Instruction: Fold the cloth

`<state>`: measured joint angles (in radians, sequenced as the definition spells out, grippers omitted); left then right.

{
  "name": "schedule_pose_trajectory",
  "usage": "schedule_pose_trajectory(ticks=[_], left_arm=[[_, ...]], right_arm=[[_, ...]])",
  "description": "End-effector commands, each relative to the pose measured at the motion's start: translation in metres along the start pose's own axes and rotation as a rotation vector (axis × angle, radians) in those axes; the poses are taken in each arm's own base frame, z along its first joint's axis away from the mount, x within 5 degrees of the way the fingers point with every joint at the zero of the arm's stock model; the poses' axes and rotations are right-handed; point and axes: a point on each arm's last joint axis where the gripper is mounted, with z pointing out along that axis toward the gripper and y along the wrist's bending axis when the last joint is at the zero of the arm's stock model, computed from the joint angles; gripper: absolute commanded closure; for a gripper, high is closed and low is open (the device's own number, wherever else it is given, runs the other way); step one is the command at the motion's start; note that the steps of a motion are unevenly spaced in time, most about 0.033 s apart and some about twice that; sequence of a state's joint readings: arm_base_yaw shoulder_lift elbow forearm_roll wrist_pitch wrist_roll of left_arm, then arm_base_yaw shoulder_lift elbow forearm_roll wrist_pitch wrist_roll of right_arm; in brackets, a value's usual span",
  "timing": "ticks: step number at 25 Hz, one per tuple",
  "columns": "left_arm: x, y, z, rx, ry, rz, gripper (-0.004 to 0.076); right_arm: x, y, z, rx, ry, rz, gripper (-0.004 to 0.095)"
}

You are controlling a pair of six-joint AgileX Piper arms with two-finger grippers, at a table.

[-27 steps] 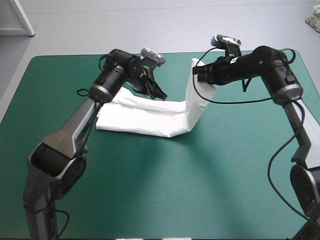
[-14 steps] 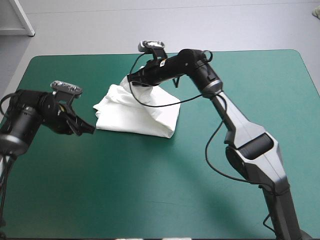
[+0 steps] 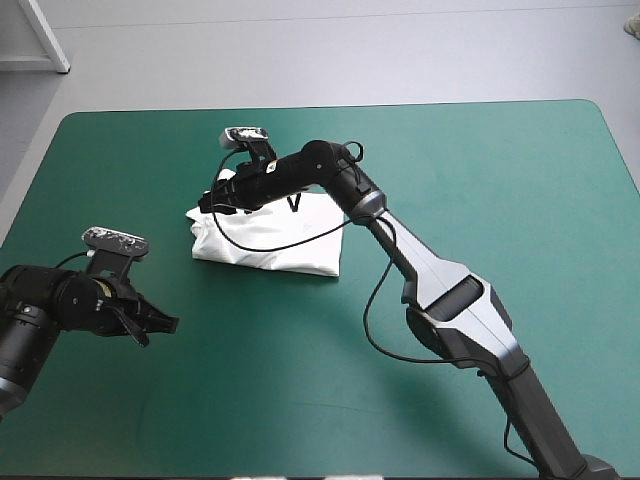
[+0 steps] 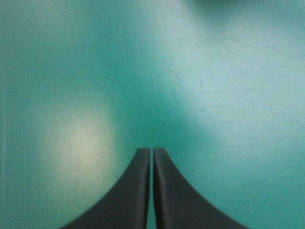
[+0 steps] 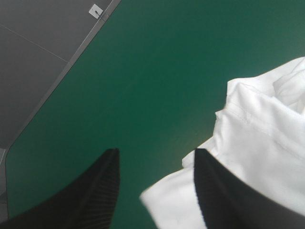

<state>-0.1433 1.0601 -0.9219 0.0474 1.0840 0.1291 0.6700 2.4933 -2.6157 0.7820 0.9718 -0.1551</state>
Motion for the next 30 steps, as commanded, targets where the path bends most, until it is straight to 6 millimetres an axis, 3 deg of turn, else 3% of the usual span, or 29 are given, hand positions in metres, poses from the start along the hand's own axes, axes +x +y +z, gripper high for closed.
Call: schedule_pose_trajectory(ticks=[1, 4, 7, 10, 14, 21, 25, 30], left_arm=[[-0.006, 0.001, -0.011, -0.006, -0.087, -0.016, 0.0705], [-0.007, 0.001, -0.011, -0.007, -0.094, -0.016, 0.0705], [-0.008, 0.001, -0.011, -0.007, -0.101, -0.016, 0.0705], [-0.008, 0.0, -0.013, -0.002, -0.114, -0.02, 0.0705], [-0.006, 0.0, -0.018, -0.007, -0.145, -0.019, 0.0705], [-0.001, 0.0, -0.028, -0.009, -0.186, -0.022, 0.0705], [0.0, -0.002, -0.029, 0.004, -0.181, -0.028, 0.0705], [0.001, -0.004, -0.031, 0.026, -0.185, -0.033, 0.0705]], right_arm=[[-0.031, 0.043, -0.044, -0.071, -0.145, -0.064, 0.025], [-0.041, 0.054, -0.067, -0.053, -0.163, -0.102, 0.0293], [-0.048, 0.041, -0.106, 0.2, -0.103, -0.122, 0.0314], [-0.061, 0.039, -0.141, 0.253, -0.179, -0.079, 0.0314], [-0.061, 0.024, -0.163, 0.321, -0.154, -0.011, 0.0318], [-0.018, -0.018, -0.166, 0.538, 0.087, 0.06, 0.0318], [0.006, -0.041, -0.147, 0.56, 0.197, 0.116, 0.0319], [0.021, -0.065, -0.117, 0.563, 0.263, 0.148, 0.0319]])
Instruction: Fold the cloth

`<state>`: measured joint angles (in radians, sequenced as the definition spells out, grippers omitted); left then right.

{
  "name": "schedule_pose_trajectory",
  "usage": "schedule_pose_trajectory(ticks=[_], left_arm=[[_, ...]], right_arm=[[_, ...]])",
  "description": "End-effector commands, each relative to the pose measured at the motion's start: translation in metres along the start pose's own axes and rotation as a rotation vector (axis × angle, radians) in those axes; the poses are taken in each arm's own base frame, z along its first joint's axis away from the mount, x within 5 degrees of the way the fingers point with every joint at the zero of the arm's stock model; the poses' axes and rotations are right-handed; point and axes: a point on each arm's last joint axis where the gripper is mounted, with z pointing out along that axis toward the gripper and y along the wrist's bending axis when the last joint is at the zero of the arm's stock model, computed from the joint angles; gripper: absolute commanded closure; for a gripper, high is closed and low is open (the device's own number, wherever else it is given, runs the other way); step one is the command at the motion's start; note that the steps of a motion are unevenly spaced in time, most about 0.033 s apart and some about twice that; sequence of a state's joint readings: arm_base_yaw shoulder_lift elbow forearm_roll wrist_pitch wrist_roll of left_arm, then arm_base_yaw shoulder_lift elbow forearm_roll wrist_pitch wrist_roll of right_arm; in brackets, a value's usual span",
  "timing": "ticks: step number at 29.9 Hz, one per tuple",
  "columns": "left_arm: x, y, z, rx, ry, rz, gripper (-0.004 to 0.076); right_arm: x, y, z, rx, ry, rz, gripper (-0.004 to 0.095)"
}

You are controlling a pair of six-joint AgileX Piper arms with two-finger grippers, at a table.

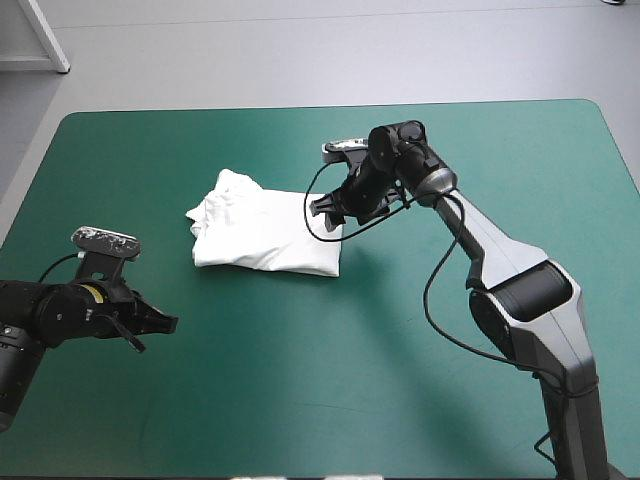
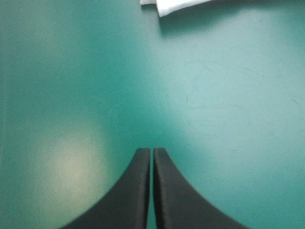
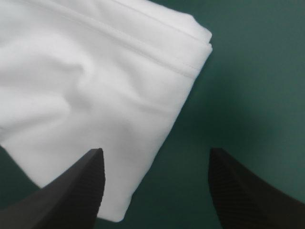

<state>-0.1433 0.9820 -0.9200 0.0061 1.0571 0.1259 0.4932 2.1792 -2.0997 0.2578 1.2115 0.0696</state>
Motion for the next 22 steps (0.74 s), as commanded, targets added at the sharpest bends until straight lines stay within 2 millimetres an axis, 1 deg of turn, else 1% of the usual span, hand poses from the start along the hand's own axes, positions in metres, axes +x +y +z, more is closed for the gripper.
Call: schedule_pose_trajectory(ticks=[1, 4, 6, 8, 10, 15, 16, 18, 22], left_arm=[[-0.006, -0.001, -0.012, 0.004, -0.082, -0.007, 0.0705], [-0.005, -0.001, -0.013, 0.002, -0.084, -0.006, 0.0705], [-0.005, 0.0, -0.013, 0.001, -0.082, -0.009, 0.0705], [-0.005, 0.0, -0.013, 0.001, -0.082, -0.009, 0.0705], [-0.005, 0.0, -0.014, -0.004, -0.083, -0.006, 0.0705], [-0.005, 0.0, -0.014, -0.005, -0.085, -0.005, 0.0705], [-0.005, 0.0, -0.014, -0.005, -0.087, -0.005, 0.0705], [-0.006, 0.0, -0.014, -0.006, -0.094, -0.003, 0.0705], [-0.006, 0.0, -0.014, -0.006, -0.094, -0.003, 0.0705]], right_arm=[[-0.007, 0.011, -0.009, -0.044, -0.088, -0.016, 0.0318], [-0.009, 0.019, 0.009, -0.095, -0.093, -0.004, 0.0318], [-0.009, 0.024, 0.017, -0.097, -0.099, -0.014, 0.0321], [-0.007, 0.029, 0.021, -0.085, -0.09, -0.032, 0.0365], [-0.006, 0.029, 0.023, -0.05, -0.087, -0.056, 0.0473], [-0.005, 0.025, 0.022, 0.014, -0.072, -0.099, 0.0876], [-0.006, 0.025, 0.019, 0.027, -0.072, -0.107, 0.093], [-0.007, 0.023, 0.015, 0.062, -0.071, -0.126, 0.0924], [-0.015, 0.015, -0.005, 0.173, -0.11, -0.157, 0.0925]])
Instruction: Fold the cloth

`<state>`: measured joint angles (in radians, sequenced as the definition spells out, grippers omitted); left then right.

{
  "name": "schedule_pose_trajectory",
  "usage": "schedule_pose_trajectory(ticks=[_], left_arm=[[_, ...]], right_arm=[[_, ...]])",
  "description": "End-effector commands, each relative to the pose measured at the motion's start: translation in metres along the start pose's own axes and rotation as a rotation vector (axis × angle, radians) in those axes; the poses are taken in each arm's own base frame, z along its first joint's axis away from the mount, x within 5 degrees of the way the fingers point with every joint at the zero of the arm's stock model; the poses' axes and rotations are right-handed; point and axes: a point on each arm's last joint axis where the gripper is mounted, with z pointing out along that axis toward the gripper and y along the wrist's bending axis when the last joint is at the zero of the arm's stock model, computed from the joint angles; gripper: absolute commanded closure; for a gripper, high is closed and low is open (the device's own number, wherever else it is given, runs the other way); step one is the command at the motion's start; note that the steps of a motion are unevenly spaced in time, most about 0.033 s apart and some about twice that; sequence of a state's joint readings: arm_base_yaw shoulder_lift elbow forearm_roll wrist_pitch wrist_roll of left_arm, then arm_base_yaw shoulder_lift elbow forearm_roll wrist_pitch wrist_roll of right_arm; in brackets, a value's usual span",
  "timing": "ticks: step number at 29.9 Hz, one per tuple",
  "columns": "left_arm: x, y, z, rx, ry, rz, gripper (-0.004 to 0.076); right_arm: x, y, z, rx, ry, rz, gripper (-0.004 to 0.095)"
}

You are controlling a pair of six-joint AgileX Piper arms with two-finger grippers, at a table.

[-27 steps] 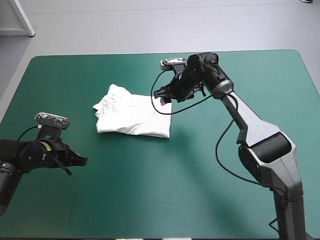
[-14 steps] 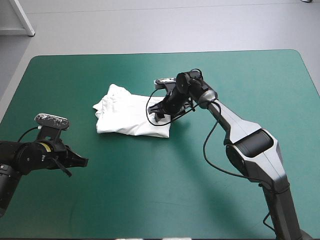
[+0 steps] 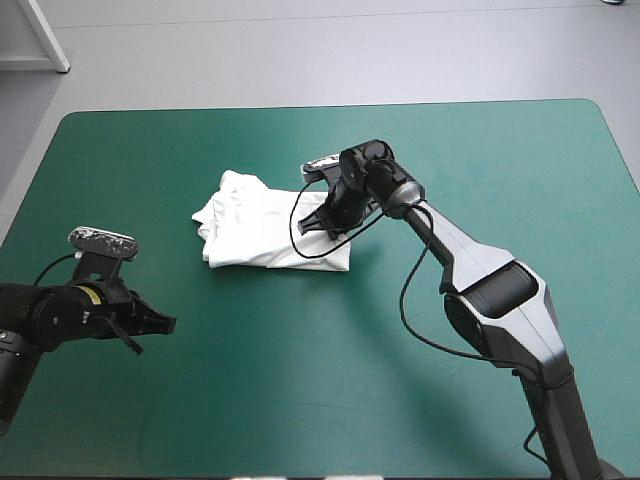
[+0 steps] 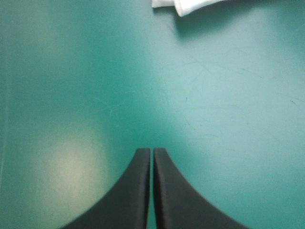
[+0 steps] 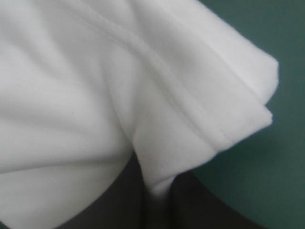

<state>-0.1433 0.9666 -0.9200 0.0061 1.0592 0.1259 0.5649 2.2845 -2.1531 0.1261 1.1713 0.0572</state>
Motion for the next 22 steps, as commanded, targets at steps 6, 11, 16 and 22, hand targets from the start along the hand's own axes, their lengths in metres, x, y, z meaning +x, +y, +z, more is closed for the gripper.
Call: schedule_pose_trajectory(ticks=[6, 11, 16, 22], left_arm=[[-0.007, 0.0, -0.01, 0.004, -0.075, -0.007, 0.0705], [-0.006, 0.0, -0.01, 0.004, -0.069, -0.003, 0.0705], [-0.006, -0.001, -0.01, 0.005, -0.063, 0.01, 0.0705], [-0.006, -0.002, -0.01, 0.016, -0.063, 0.004, 0.0705]], right_arm=[[-0.016, -0.049, -0.078, 0.173, -0.181, 0.019, 0.0925], [-0.011, -0.125, -0.098, 0.249, -0.204, 0.159, 0.0925], [0.011, -0.21, -0.13, 0.354, -0.229, 0.32, 0.0925], [0.048, -0.289, -0.157, 0.415, -0.242, 0.499, 0.0925]])
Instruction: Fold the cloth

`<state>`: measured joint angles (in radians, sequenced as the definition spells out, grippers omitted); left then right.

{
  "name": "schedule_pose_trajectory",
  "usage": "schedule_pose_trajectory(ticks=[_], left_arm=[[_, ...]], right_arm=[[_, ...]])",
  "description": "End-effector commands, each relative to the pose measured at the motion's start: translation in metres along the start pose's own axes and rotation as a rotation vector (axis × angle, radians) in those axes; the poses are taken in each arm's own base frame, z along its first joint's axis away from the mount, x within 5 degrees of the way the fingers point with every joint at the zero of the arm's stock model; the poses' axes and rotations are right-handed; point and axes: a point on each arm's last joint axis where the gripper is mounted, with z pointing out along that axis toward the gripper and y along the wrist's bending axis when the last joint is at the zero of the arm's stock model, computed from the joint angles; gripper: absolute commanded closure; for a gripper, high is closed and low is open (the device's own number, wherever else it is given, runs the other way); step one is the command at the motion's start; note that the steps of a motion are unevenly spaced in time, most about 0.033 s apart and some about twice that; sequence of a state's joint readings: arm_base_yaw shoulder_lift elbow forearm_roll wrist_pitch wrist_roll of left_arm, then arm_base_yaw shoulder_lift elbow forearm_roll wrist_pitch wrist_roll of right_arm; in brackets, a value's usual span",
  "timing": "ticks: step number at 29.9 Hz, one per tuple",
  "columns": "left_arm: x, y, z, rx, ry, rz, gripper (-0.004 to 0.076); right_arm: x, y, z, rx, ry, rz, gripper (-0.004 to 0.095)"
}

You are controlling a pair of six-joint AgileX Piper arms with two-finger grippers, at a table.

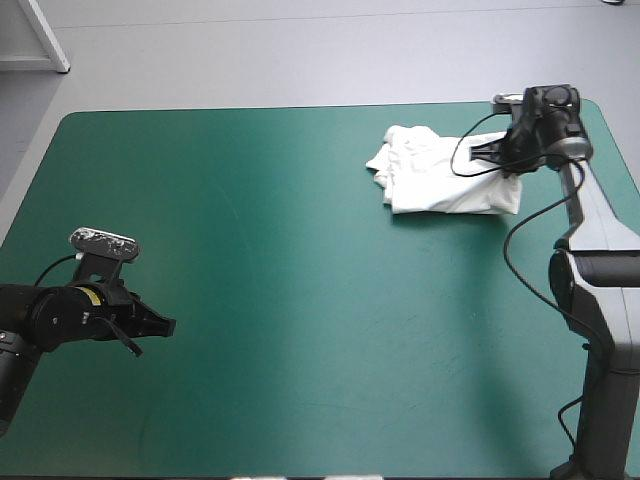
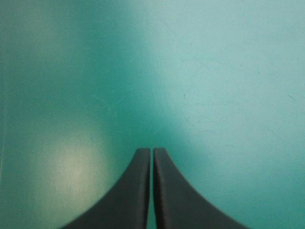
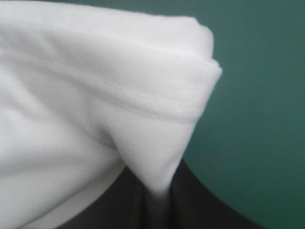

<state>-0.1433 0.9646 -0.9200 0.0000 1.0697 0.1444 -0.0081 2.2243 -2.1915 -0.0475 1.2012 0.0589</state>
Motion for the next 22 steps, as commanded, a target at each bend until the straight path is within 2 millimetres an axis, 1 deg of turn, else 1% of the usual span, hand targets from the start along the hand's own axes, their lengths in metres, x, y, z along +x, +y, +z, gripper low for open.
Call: schedule_pose_trajectory(ticks=[1, 3, 5, 8, 9, 10, 11, 12, 14, 16, 17, 18, 20, 22], left_arm=[[-0.007, -0.001, -0.009, 0.015, -0.072, -0.015, 0.0705], [-0.007, -0.003, -0.009, 0.035, -0.075, -0.026, 0.0705], [-0.009, -0.004, -0.009, 0.044, -0.09, -0.032, 0.0705], [-0.011, -0.003, -0.01, 0.036, -0.111, -0.03, 0.0705], [-0.011, -0.003, -0.01, 0.031, -0.117, -0.028, 0.0705], [-0.013, -0.002, -0.01, 0.024, -0.132, -0.026, 0.0705], [-0.013, -0.002, -0.01, 0.023, -0.143, -0.024, 0.0705], [-0.015, -0.002, -0.01, 0.021, -0.155, -0.024, 0.0705], [-0.018, -0.001, -0.011, 0.014, -0.195, -0.025, 0.0705], [-0.023, 0.0, -0.012, 0.006, -0.247, -0.026, 0.0705], [-0.025, 0.0, -0.012, 0.001, -0.278, -0.027, 0.0705], [-0.028, 0.001, -0.013, -0.004, -0.311, -0.028, 0.0705], [-0.034, 0.002, -0.015, -0.014, -0.373, -0.027, 0.0705], [-0.039, 0.003, -0.018, -0.026, -0.435, -0.024, 0.0705]], right_arm=[[-0.009, -0.045, -0.048, 0.013, -0.126, 0.078, 0.0919], [-0.007, -0.06, -0.045, -0.014, -0.119, 0.128, 0.0865], [-0.005, -0.072, -0.043, -0.047, -0.114, 0.154, 0.0686], [-0.005, -0.08, -0.047, -0.057, -0.125, 0.164, 0.0286], [-0.005, -0.082, -0.048, -0.055, -0.129, 0.182, 0.0181], [-0.005, -0.083, -0.05, -0.065, -0.134, 0.203, 0.0112], [-0.005, -0.083, -0.053, -0.074, -0.139, 0.21, 0.0089], [-0.005, -0.083, -0.056, -0.076, -0.146, 0.21, 0.0089], [-0.006, -0.081, -0.066, -0.093, -0.165, 0.218, 0.0124], [-0.005, -0.079, -0.08, -0.108, -0.192, 0.239, 0.0203], [-0.005, -0.079, -0.088, -0.111, -0.206, 0.255, 0.0262], [-0.004, -0.076, -0.098, -0.124, -0.223, 0.266, 0.0341], [-0.003, -0.069, -0.121, -0.176, -0.268, 0.264, 0.053], [0.002, -0.057, -0.15, -0.243, -0.318, 0.211, 0.0789]])
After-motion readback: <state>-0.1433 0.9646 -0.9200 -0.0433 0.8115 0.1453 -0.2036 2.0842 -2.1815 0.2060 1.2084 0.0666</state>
